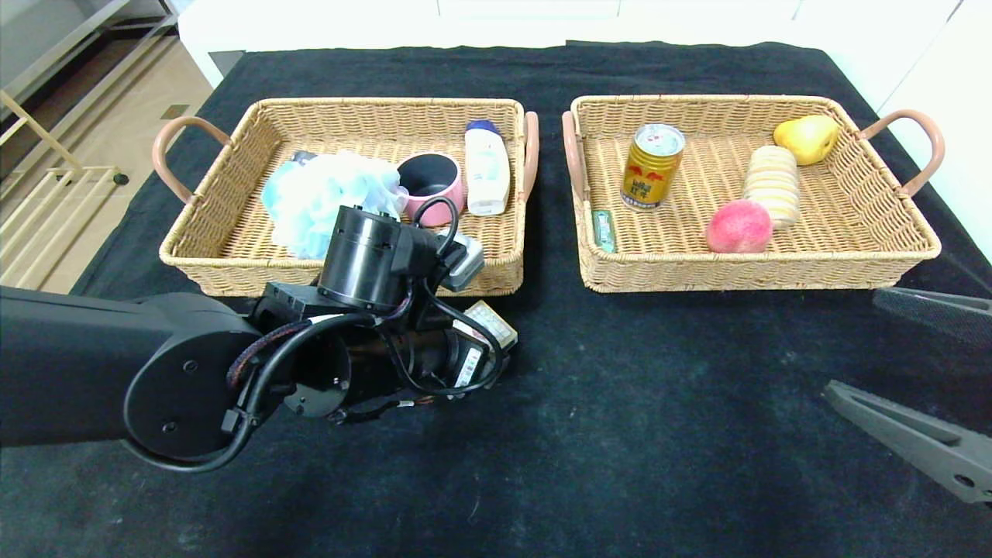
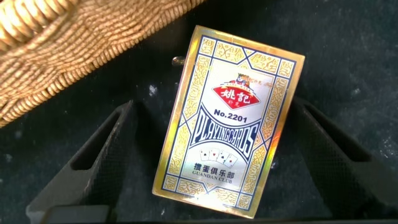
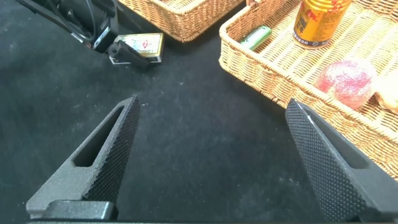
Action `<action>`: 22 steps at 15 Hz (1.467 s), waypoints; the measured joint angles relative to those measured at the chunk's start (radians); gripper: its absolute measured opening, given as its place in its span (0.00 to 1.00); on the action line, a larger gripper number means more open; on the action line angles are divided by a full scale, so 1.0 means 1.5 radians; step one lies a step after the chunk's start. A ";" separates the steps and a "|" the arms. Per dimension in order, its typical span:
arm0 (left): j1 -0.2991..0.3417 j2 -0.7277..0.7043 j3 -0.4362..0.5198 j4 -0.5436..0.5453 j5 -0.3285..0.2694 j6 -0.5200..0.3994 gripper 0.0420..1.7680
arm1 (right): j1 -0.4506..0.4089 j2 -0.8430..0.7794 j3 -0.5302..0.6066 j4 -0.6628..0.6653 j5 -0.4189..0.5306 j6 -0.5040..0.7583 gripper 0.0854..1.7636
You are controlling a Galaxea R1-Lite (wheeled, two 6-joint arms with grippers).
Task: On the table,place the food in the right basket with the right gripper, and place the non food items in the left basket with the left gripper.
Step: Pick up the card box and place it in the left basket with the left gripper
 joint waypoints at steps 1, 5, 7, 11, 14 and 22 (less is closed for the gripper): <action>0.000 0.001 0.000 0.000 0.000 0.000 0.92 | 0.000 0.000 0.000 0.000 0.000 0.000 0.97; 0.000 0.004 0.000 -0.001 -0.003 0.000 0.61 | 0.000 0.001 0.000 0.000 0.000 0.000 0.97; 0.000 0.007 0.000 -0.001 -0.003 0.000 0.59 | 0.000 0.002 0.001 0.000 0.000 -0.001 0.97; 0.000 0.011 0.000 -0.001 -0.002 0.000 0.58 | 0.000 0.003 0.003 -0.001 0.001 -0.001 0.97; 0.000 0.015 0.003 -0.001 -0.002 -0.003 0.58 | 0.001 0.003 0.006 -0.001 0.001 -0.007 0.97; -0.001 -0.003 0.007 0.005 -0.002 -0.003 0.58 | 0.009 0.007 0.009 -0.002 -0.001 -0.009 0.97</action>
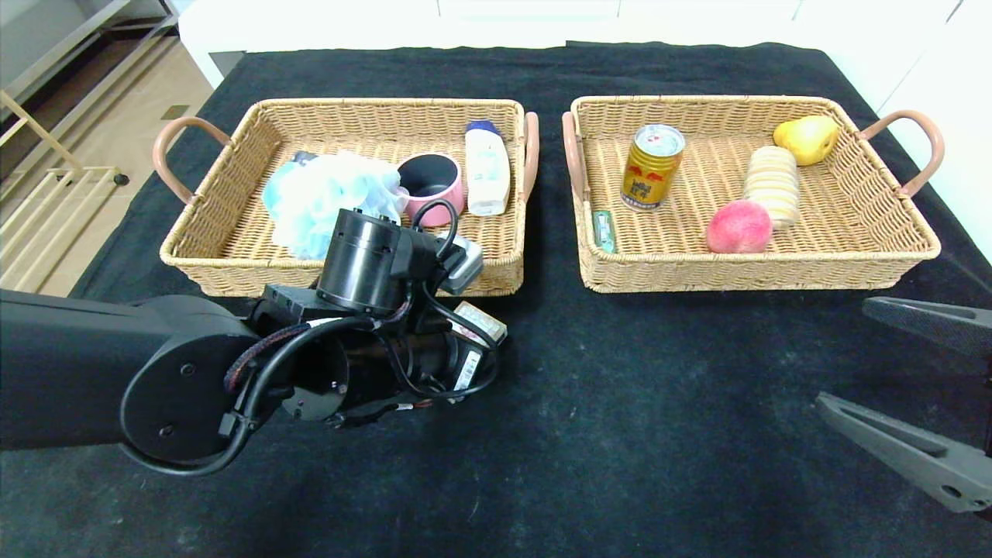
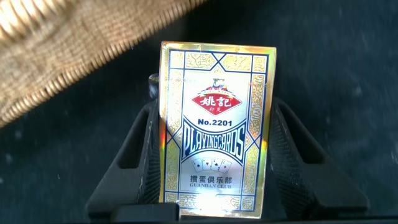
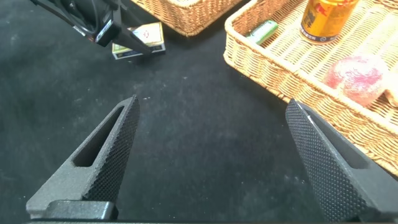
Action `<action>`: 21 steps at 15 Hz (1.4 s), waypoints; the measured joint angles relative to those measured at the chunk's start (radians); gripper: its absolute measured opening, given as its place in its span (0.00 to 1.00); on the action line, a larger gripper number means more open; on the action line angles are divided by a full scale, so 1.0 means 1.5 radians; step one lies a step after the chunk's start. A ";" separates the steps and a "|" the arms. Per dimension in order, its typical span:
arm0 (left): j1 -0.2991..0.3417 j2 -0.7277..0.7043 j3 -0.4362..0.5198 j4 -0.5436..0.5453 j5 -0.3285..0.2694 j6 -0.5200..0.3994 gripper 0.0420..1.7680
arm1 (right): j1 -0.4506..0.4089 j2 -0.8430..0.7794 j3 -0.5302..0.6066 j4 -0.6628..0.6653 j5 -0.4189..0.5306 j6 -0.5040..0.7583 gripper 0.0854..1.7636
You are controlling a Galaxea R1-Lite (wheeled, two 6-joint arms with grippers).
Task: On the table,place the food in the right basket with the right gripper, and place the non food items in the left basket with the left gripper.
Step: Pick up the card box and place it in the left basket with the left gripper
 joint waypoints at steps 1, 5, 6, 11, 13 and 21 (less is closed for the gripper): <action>-0.001 -0.008 0.000 0.005 0.000 0.002 0.58 | 0.000 0.000 0.000 0.000 0.000 0.000 0.97; -0.004 -0.057 0.000 0.008 -0.001 0.008 0.58 | 0.001 0.001 0.000 0.000 0.000 0.000 0.97; -0.004 -0.071 0.003 0.009 -0.003 0.009 0.58 | 0.001 0.001 0.000 0.000 0.001 0.000 0.97; -0.008 -0.115 -0.021 -0.002 -0.006 0.005 0.58 | 0.001 0.001 0.001 0.000 0.000 0.000 0.97; -0.009 -0.111 -0.057 -0.003 0.001 0.003 0.58 | 0.001 0.001 0.001 0.000 0.000 0.000 0.97; -0.002 -0.017 -0.223 -0.036 0.049 0.002 0.57 | 0.007 0.007 0.003 -0.001 -0.001 -0.001 0.97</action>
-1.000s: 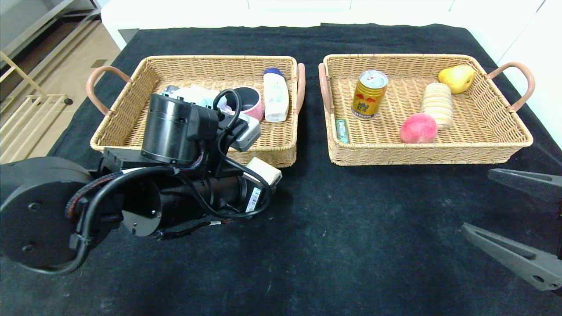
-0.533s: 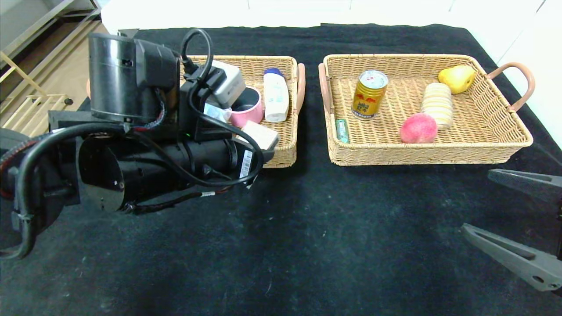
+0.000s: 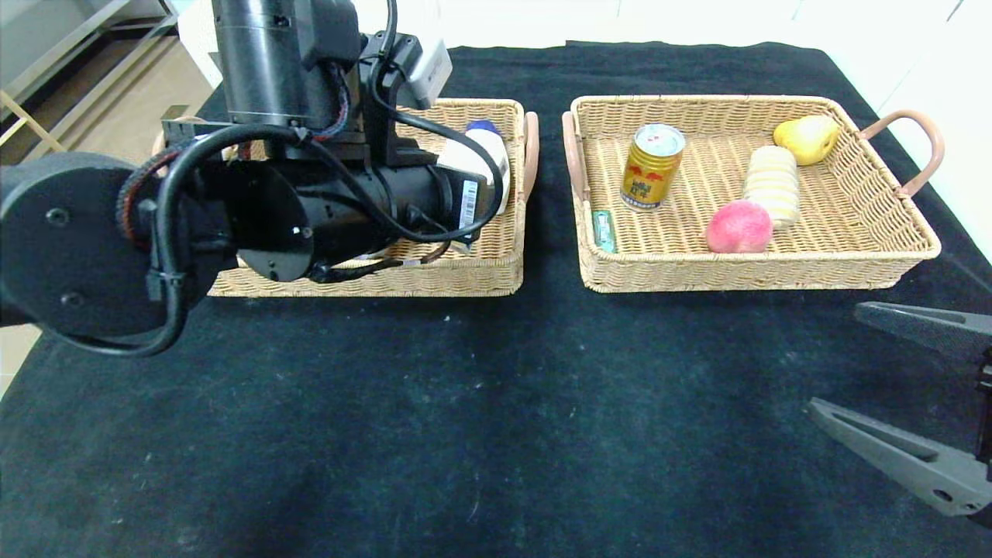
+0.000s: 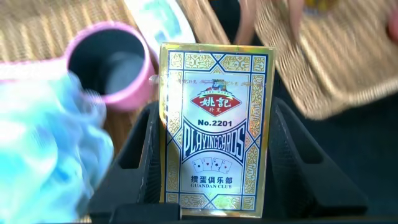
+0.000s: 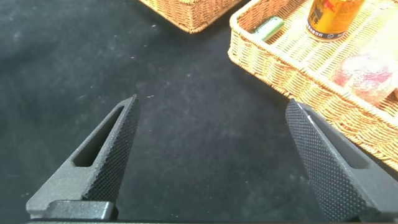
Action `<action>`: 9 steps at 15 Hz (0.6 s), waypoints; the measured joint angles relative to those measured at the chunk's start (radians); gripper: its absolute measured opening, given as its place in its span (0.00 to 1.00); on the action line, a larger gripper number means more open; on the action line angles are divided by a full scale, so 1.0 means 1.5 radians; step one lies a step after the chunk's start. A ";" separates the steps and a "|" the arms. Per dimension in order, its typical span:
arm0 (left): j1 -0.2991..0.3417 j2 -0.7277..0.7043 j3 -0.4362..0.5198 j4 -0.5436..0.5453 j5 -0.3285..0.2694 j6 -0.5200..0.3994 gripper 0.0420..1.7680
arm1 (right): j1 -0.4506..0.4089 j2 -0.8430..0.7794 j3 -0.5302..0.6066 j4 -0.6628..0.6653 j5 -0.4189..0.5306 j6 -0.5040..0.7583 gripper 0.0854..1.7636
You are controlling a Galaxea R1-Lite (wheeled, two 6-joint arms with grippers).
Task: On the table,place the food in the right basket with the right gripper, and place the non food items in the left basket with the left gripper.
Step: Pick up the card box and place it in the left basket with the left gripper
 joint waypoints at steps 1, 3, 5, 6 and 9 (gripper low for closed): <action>0.003 0.016 -0.019 -0.002 0.004 0.000 0.57 | 0.001 0.000 0.000 0.000 0.000 0.000 0.97; 0.012 0.043 -0.048 -0.004 0.006 0.002 0.57 | 0.002 0.001 0.001 0.000 0.000 0.000 0.97; 0.024 0.068 -0.079 -0.005 0.007 0.001 0.57 | 0.002 0.001 0.001 0.000 0.000 0.000 0.97; 0.032 0.080 -0.094 -0.005 0.007 0.001 0.57 | 0.002 0.001 0.000 0.000 0.000 0.000 0.97; 0.048 0.114 -0.133 -0.007 0.007 0.001 0.57 | 0.002 0.001 0.000 0.000 0.000 0.000 0.97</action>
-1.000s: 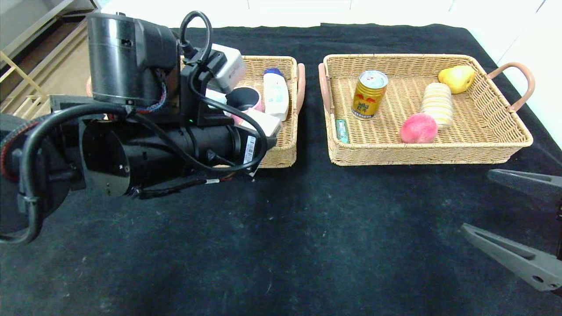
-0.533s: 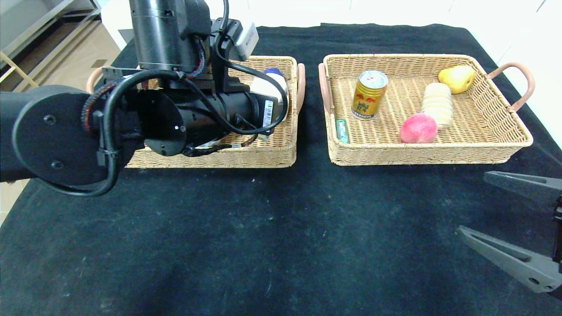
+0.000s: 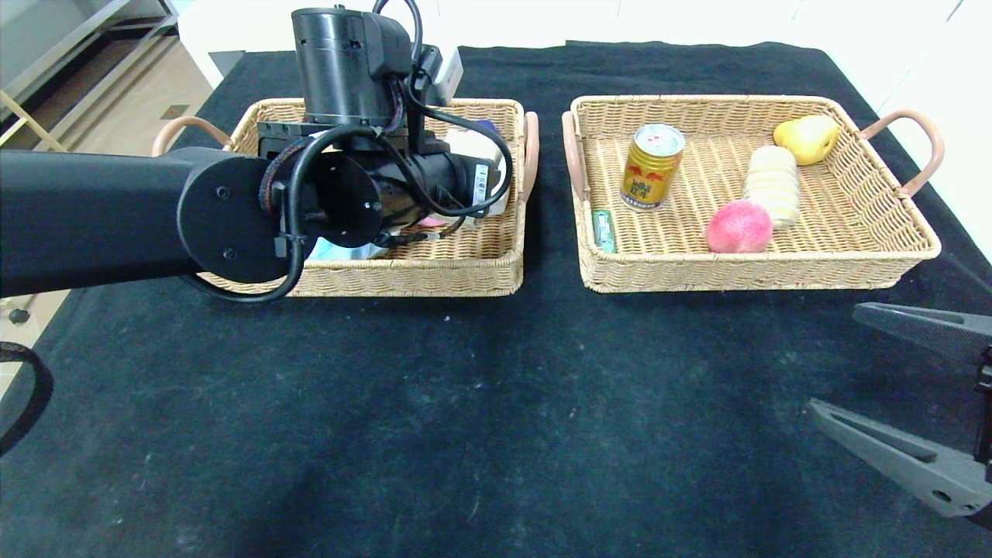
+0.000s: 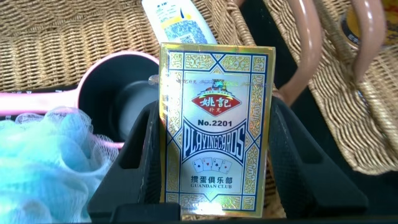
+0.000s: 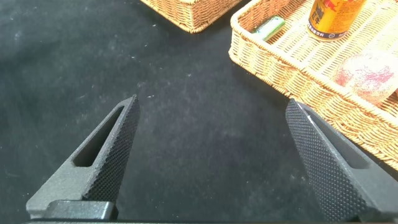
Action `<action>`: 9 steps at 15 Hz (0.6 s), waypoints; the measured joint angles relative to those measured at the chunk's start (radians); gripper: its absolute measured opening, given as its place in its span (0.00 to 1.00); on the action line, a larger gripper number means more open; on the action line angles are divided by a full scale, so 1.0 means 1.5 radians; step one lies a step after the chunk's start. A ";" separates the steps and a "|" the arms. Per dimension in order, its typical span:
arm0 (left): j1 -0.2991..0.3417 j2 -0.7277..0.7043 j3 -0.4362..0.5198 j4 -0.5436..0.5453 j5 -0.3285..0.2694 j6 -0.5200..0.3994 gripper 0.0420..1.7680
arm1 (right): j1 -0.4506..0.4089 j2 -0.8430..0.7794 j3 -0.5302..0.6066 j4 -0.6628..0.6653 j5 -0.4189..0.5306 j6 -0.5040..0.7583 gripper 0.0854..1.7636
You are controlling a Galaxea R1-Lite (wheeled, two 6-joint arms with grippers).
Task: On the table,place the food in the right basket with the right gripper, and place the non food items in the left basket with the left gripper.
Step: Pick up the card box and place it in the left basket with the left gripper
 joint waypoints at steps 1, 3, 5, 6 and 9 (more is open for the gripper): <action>0.002 0.008 -0.007 0.000 0.000 0.000 0.57 | 0.000 0.000 0.000 0.000 0.000 0.000 0.97; 0.004 0.020 -0.014 0.000 0.001 -0.001 0.57 | 0.000 0.000 0.000 0.000 0.000 0.000 0.97; 0.007 0.028 -0.019 0.001 0.002 -0.002 0.57 | 0.000 0.000 0.000 0.000 0.000 0.000 0.97; 0.008 0.030 -0.020 0.001 0.002 -0.003 0.60 | 0.000 0.000 0.000 0.000 0.000 0.000 0.97; 0.009 0.031 -0.020 0.000 0.002 -0.003 0.73 | 0.000 -0.001 0.000 0.000 0.000 0.000 0.97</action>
